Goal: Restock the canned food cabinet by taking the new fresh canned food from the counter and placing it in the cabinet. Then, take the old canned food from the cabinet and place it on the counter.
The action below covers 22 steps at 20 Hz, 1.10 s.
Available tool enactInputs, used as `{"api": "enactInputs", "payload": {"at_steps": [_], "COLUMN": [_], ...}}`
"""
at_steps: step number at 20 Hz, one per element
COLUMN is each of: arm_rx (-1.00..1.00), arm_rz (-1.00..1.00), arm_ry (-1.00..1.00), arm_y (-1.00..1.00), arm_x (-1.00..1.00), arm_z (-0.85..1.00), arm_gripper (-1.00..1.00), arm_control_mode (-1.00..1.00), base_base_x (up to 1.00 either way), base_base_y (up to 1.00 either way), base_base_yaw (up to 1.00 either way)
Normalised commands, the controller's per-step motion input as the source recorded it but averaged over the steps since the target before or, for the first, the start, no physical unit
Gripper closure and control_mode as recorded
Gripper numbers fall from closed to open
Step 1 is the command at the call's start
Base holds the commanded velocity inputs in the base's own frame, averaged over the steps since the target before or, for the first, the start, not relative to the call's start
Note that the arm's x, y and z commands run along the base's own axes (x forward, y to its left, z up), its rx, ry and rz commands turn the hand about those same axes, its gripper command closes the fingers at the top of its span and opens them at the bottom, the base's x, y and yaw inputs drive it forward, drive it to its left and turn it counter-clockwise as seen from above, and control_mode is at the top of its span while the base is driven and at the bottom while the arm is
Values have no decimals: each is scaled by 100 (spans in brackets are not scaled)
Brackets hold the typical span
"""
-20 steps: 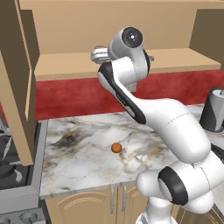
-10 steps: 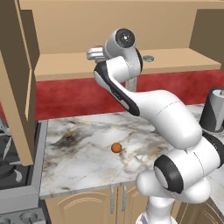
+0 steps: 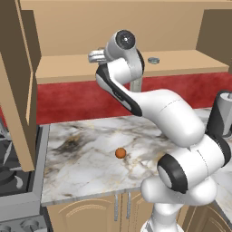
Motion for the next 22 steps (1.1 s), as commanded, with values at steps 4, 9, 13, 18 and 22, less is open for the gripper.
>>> {"api": "enactInputs", "payload": {"at_steps": [4,9,13,18,22], "arm_rx": [0,0,-1,0,0], "arm_rz": [0,0,0,0,0], "arm_ry": [0,0,0,0,0], "arm_y": [0,1,0,0,1], "arm_x": [18,19,22,13,8], "arm_z": [-4,-2,-2,0,-2], "arm_gripper": [-100,-100,-100,-100,-100], "arm_control_mode": [-100,-100,-100,-100,-100], "base_base_x": [0,0,0,0,0], "base_base_y": [0,0,0,0,0], "base_base_yaw": [0,0,0,0,0]}}
